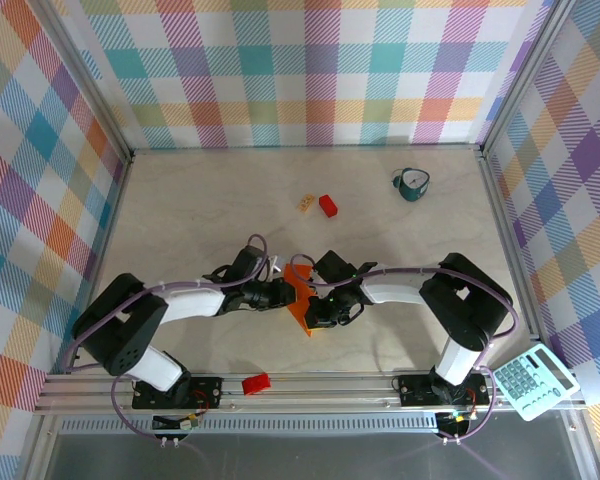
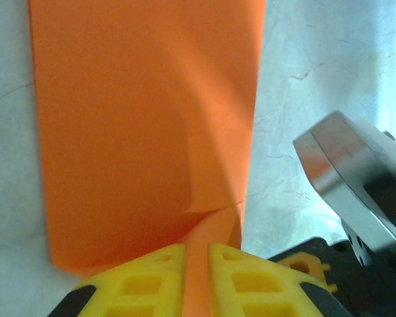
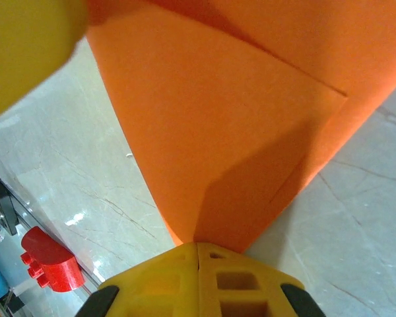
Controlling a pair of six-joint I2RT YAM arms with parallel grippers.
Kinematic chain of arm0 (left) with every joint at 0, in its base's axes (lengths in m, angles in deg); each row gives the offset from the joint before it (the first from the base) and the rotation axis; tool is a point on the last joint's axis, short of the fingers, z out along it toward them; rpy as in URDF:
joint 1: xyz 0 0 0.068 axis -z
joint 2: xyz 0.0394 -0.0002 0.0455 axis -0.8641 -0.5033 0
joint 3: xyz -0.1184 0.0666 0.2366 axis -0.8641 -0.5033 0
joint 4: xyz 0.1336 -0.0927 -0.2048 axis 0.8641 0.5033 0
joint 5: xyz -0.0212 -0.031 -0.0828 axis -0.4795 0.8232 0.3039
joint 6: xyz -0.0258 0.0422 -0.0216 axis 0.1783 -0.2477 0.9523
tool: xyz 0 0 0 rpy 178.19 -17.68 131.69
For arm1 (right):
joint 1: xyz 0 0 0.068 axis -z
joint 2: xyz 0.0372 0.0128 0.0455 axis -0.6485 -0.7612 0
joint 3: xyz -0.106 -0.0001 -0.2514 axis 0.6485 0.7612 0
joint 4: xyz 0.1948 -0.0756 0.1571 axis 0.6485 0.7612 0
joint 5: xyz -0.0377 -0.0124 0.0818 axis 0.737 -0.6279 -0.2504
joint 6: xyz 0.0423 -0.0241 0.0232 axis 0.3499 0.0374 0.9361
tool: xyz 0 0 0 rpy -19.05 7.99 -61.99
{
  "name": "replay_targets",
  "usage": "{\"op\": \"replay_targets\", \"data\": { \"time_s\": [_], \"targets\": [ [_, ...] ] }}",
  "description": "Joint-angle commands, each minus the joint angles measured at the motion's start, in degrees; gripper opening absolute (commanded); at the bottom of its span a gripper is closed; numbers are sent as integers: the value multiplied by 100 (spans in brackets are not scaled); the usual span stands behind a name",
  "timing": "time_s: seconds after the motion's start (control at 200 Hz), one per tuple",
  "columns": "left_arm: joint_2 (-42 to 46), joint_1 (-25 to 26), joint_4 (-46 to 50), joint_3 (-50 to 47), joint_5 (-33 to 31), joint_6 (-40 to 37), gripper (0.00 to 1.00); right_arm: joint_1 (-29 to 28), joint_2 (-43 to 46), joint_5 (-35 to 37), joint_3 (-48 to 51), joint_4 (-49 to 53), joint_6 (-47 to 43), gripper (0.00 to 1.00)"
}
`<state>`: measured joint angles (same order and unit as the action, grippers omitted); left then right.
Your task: Fold a paper plane with a square sheet of paper (fold left side to right side)
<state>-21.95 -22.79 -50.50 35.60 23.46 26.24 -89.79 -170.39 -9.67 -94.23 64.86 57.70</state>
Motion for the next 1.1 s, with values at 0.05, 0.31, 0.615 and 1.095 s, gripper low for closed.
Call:
{"op": "replay_targets", "data": {
  "time_s": [0.05, 0.31, 0.615, 1.095],
  "targets": [
    [280, 40, -962, -595, 83, 376, 16, -47, -383, 1173, 266, 878, 54, 0],
    [224, 357, -1694, -888, 116, 710, 16, -48, -509, 1492, 231, 1108, 52, 0],
    [-211, 572, -1849, -796, 81, 779, 16, -56, -563, 1627, 205, 1230, 4, 0],
    [-371, 572, -438, -439, -642, 540, 10, -57, -598, 1920, 135, 1677, -162, 0]
  ]
}}
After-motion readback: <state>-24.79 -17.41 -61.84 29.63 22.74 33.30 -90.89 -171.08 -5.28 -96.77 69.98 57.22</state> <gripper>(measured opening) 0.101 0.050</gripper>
